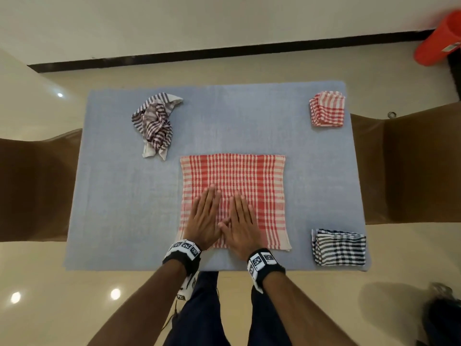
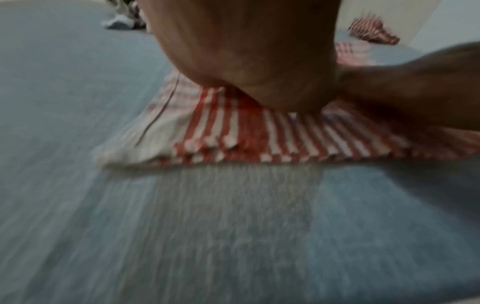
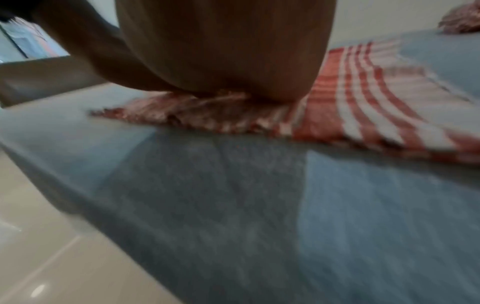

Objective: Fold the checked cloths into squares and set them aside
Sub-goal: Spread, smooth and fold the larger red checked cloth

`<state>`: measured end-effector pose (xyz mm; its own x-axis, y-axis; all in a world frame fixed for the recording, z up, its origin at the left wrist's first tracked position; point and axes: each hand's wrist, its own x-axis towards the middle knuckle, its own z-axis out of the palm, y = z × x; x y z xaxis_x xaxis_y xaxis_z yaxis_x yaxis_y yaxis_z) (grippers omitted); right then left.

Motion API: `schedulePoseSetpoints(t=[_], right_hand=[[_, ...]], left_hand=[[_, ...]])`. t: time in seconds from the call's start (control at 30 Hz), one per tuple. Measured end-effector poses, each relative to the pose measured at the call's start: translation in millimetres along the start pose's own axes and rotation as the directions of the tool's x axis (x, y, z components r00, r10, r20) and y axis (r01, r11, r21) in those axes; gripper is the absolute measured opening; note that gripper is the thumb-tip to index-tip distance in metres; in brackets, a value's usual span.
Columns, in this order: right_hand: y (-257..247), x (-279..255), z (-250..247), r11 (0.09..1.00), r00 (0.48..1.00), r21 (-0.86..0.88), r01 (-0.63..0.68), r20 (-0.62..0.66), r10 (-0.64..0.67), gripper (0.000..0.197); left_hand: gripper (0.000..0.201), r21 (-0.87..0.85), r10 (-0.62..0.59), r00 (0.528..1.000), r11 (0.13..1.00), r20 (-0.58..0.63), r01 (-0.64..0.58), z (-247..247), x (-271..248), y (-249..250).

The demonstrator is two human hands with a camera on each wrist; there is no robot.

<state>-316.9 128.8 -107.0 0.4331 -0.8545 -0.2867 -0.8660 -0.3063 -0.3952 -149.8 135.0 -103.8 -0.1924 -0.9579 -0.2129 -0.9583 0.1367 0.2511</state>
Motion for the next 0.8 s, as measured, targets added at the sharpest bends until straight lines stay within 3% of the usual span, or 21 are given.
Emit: schedulePoseSetpoints(t=[0.23,0.33,0.4,0.47,0.57,0.63,0.73,0.8], right_hand=[[86.4,-34.2,-10.6,0.998,0.995,-0.016,0.064,-0.075,-0.065,0.079],[108.9,-42.3,-25.0,0.999,0.993,-0.007,-0.052,-0.103,0.051,0.078],[110.1,-41.6,-34.5,0.980,0.973,0.079,-0.180,-0.132,0.189,0.075],[97.1,-29.1,-46.0,0.961,0.953,0.183,-0.209,-0.181,0.242,0.075],[50.2,6.5,-56.4,0.972,0.976,0.233,-0.020,-0.208,0.070,0.076],[20.4,33.2,-49.7,0.978,0.986,0.200,0.064,-0.161,-0.032,0.076],[12.0,62.0,-26.4,0.994,0.997,0.090,0.063,-0.056,-0.058,0.078],[29.1,69.4,-18.8,0.998,0.997,-0.018,0.062,-0.053,-0.063,0.080]], left_hand=[[0.085,-0.023,-0.006,0.997,1.000,-0.075,0.005,17.1,-10.6,-11.5],[0.084,-0.032,-0.023,0.996,0.999,-0.087,0.020,19.4,-10.6,-11.3],[0.085,-0.040,-0.020,0.995,0.999,-0.100,0.016,20.2,-11.2,-11.7],[0.086,-0.053,-0.023,0.994,0.998,-0.109,0.017,21.2,-10.3,-13.4],[0.085,-0.058,-0.025,0.992,0.998,-0.121,0.018,22.4,-11.6,-12.9],[0.083,-0.055,-0.026,0.991,0.998,-0.129,0.019,22.4,-12.1,-12.0],[0.081,-0.045,-0.024,0.991,0.999,-0.130,0.018,21.5,-11.1,-11.7],[0.082,-0.045,-0.016,0.990,0.999,-0.137,0.010,22.0,-11.3,-12.8]])
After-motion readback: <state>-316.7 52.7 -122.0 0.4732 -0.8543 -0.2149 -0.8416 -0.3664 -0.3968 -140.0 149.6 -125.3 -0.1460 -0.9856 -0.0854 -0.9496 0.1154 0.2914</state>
